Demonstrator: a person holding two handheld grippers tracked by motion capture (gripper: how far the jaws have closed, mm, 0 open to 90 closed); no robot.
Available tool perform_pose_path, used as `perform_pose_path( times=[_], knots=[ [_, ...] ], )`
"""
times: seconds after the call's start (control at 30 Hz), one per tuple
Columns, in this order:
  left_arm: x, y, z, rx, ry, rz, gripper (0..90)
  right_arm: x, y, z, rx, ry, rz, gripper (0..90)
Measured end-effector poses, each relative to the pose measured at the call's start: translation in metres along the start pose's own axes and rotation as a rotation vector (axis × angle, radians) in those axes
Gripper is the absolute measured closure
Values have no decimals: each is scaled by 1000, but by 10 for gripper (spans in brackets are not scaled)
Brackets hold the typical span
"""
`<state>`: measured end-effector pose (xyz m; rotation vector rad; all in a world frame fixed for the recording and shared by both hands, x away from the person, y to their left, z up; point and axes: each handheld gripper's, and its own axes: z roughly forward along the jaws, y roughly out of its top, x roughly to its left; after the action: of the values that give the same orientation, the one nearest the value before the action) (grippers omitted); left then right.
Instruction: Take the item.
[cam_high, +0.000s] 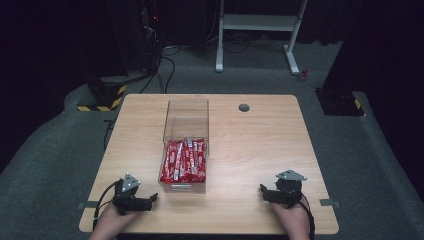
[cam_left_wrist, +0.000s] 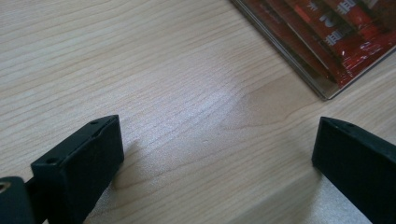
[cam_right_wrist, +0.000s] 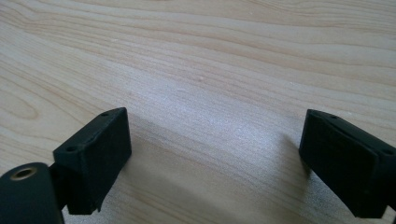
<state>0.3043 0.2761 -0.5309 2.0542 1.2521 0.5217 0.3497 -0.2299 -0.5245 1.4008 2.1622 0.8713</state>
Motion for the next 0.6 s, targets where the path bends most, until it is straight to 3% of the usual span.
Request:
perform_pose_path(
  times=[0.2, 0.6],
  knots=[
    [0, 0, 0, 0, 0, 0, 24, -1, 1, -4, -26, -3, 11, 124],
    [0, 0, 0, 4, 0, 4, 25, 9, 8, -10, -86, 15, -30, 146]
  ],
)
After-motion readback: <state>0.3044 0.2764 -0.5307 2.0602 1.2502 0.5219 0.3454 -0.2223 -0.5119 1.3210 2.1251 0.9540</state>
